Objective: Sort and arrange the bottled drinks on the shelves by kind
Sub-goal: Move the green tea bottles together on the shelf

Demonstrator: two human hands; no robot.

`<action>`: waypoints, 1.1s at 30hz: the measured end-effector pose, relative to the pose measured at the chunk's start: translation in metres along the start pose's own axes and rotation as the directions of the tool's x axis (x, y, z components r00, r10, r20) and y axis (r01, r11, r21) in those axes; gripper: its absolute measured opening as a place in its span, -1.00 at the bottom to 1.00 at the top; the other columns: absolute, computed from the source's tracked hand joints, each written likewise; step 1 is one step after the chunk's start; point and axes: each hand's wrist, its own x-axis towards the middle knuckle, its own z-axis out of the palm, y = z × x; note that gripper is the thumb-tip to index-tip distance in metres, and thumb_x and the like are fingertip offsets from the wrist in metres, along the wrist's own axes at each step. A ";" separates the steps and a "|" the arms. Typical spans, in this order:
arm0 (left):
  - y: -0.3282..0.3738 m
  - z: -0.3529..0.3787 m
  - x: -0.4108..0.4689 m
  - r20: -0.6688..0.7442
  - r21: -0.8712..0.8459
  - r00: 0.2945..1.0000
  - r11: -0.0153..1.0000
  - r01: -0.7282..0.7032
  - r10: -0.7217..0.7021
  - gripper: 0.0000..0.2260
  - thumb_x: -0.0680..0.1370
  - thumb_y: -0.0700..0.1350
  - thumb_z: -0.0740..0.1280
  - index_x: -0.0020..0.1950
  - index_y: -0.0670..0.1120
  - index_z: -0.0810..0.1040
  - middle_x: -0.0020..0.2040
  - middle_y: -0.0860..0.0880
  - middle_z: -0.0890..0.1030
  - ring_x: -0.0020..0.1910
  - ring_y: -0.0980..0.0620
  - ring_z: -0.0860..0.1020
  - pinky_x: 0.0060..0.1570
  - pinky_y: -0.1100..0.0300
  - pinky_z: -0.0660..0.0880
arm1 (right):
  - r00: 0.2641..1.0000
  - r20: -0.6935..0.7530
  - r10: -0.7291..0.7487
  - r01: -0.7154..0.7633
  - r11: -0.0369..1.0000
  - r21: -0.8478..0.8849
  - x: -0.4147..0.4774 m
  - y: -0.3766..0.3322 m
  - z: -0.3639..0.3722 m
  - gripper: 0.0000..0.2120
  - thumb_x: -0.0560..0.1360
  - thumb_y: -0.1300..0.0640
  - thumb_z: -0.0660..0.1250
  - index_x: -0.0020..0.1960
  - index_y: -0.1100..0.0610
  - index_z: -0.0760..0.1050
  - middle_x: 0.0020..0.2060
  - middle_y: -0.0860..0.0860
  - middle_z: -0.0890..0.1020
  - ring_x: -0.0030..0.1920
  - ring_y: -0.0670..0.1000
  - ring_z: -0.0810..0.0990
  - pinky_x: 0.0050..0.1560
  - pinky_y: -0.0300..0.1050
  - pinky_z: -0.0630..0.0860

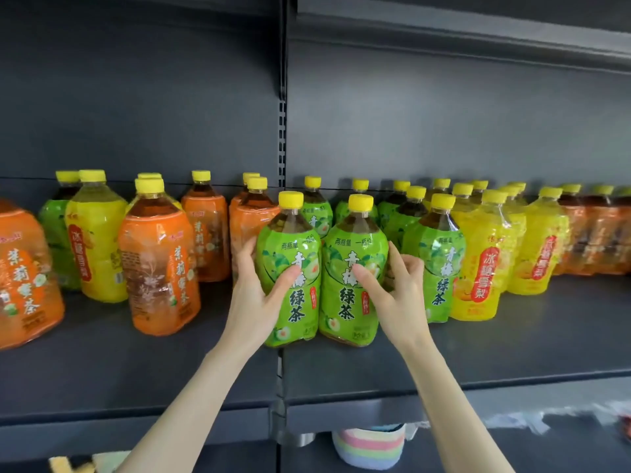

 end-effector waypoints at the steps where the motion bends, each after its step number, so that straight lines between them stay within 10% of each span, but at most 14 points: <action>1: 0.000 0.005 0.000 -0.006 -0.004 1.000 1.000 0.009 -0.009 -0.33 0.40 0.32 0.32 0.41 0.21 0.13 0.40 0.09 0.34 0.37 0.10 0.35 0.33 -0.05 0.35 | 1.000 -0.015 -0.018 0.017 0.999 -0.032 0.001 0.002 -0.005 -0.28 0.40 -0.27 0.38 0.43 0.09 0.35 0.08 -0.07 0.36 0.16 0.00 0.42 0.24 -0.01 0.46; 6: 0.004 0.030 -0.009 -0.043 0.065 0.989 0.987 0.145 -0.143 -0.25 0.41 0.24 0.29 0.48 0.29 -0.08 0.39 0.05 0.11 0.44 0.14 0.02 0.39 0.08 0.03 | 0.993 -0.118 -0.024 0.022 1.000 -0.014 -0.003 0.012 -0.013 -0.45 0.44 -0.08 0.42 0.31 0.17 0.40 0.08 0.00 0.56 0.08 0.05 0.58 0.08 0.03 0.57; 14: -0.008 0.037 -0.017 -0.090 0.049 0.972 0.974 0.221 -0.217 -0.33 0.37 0.00 0.50 0.37 0.06 0.22 0.22 0.17 0.46 0.20 0.19 0.45 0.19 -0.13 0.47 | 0.999 0.005 -0.046 0.046 0.979 -0.201 -0.006 0.028 -0.019 -0.27 0.43 -0.06 0.45 0.51 0.03 0.22 0.04 0.00 0.51 -0.09 0.04 0.56 -0.01 0.01 0.56; 21: -0.017 0.044 -0.004 -0.116 0.161 0.963 0.952 0.261 -0.244 -0.30 0.27 0.26 0.46 0.32 0.22 0.25 0.22 0.06 0.29 0.34 -0.07 0.29 0.20 -0.18 0.44 | 0.994 -0.082 -0.076 0.043 0.936 -0.350 0.001 0.023 -0.011 -0.49 0.45 -0.03 0.44 0.28 0.22 0.48 -0.18 0.16 0.67 -0.17 0.23 0.64 -0.26 -0.05 0.44; 33: -0.012 0.057 0.017 -0.203 0.402 0.955 0.871 0.282 -0.216 -0.41 0.36 0.16 0.46 0.25 -0.09 0.36 0.19 -0.08 0.49 0.15 -0.13 0.48 0.13 0.00 0.37 | 0.987 0.091 0.136 -0.065 0.835 -0.546 0.016 0.020 0.000 -0.28 0.58 -0.03 0.26 0.57 0.12 -0.06 -0.07 0.18 0.65 0.01 0.22 0.60 -0.05 0.00 0.45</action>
